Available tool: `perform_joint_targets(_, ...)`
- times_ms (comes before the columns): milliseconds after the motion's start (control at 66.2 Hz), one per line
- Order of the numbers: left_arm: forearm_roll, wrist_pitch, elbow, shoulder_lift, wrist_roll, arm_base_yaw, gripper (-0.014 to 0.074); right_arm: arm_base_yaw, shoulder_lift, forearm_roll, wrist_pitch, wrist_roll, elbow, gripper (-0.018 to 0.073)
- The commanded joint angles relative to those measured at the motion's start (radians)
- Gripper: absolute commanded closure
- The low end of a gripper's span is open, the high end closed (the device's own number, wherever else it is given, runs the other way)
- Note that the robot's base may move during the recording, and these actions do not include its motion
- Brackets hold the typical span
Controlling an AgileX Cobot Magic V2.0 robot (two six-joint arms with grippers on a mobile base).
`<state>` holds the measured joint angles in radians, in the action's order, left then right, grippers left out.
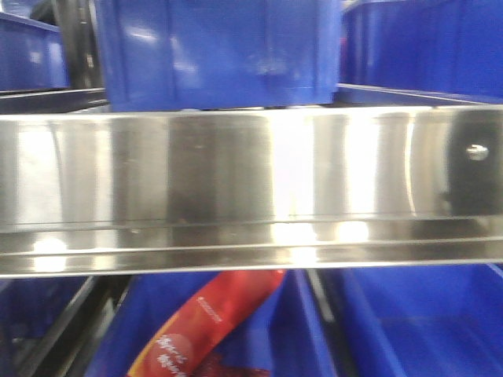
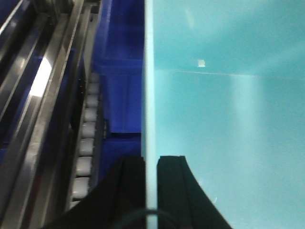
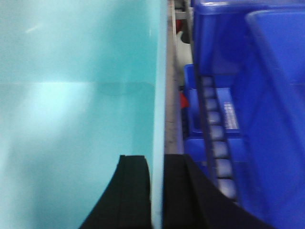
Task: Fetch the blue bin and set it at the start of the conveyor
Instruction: 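Lift the teal bin off the shelf with both grippers, then hold the bin with both grippers while driving away from the shelf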
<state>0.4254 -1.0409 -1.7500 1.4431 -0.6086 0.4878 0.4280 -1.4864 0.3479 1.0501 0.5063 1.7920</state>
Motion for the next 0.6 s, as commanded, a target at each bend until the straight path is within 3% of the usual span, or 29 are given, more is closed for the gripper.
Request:
perform_joint_targets(0, 0.008, 0.041, -0.013, -0.013, 0.005, 0.007, 0.0708, 0.003, 0.015, 0.045, -0.039, -0.01, 0.011, 0.0718)
perform_joint_targets(589, 0.008, 0.041, -0.013, -0.013, 0.005, 0.007, 0.0708, 0.003, 0.015, 0.045, -0.041, -0.01, 0.011, 0.0718)
